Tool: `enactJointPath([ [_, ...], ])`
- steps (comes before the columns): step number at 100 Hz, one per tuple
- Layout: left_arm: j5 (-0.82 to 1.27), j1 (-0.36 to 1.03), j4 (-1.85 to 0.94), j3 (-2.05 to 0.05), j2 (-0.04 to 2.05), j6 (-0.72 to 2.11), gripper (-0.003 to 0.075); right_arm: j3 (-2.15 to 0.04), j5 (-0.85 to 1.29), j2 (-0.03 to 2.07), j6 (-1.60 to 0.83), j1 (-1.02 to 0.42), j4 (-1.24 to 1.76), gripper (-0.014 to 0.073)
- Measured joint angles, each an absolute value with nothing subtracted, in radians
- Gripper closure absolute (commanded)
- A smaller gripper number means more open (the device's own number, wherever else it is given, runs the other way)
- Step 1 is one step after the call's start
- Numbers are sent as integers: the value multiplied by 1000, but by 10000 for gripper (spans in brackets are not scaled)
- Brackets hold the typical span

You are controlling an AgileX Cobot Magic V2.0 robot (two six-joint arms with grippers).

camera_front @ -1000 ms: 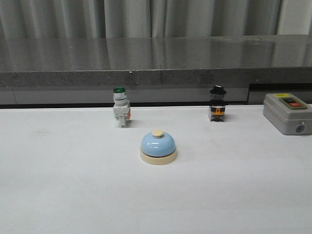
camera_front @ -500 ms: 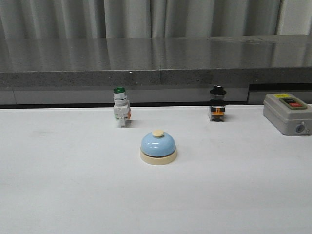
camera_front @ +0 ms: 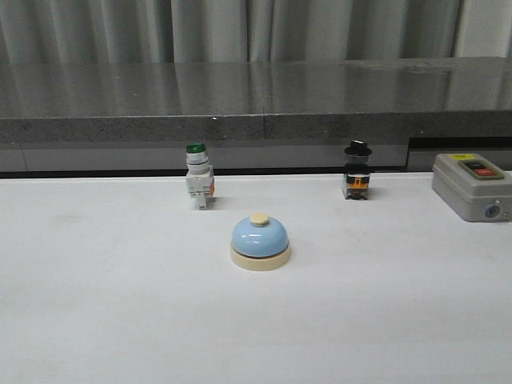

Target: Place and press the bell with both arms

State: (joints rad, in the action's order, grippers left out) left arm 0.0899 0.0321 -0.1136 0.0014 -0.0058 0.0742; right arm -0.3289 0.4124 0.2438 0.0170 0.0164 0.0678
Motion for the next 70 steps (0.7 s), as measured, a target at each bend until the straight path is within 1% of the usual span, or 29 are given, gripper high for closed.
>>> enactJointPath([
  [39, 90, 32, -114, 1, -6, 74, 741, -146, 205, 1, 17, 16, 13, 662],
  [58, 90, 32, -114, 1, -6, 74, 741, -66, 116, -11, 17, 16, 11, 662],
  [70, 90, 32, -114, 1, -6, 74, 741, -10, 17, -11, 17, 16, 11, 662],
])
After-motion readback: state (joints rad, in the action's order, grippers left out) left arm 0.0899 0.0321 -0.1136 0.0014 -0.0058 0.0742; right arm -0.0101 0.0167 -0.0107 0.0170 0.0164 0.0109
